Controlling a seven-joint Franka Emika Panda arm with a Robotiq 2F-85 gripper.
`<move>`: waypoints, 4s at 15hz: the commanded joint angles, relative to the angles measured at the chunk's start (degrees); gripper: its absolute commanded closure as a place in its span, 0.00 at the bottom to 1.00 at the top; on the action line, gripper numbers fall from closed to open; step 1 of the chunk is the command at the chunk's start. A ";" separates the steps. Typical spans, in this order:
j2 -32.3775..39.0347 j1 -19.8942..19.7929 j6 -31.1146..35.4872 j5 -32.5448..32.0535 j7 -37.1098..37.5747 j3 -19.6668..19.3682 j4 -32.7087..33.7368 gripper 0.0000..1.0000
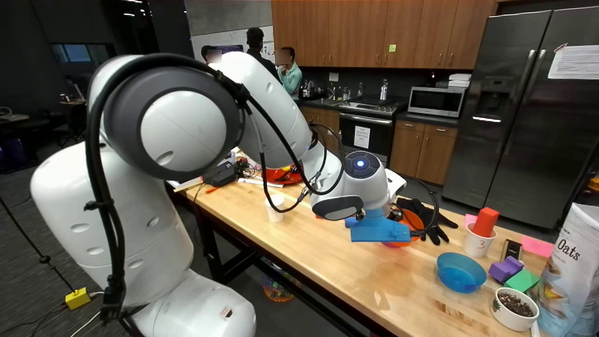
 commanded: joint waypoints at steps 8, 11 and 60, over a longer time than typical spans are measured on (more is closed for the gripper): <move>-0.49 0.11 0.34 3.33 -1.80 -1.08 0.12 0.96; -0.57 0.11 0.34 3.33 -1.80 -1.09 0.12 0.96; 18.25 2.55 -13.94 34.32 -44.47 -0.46 17.29 0.71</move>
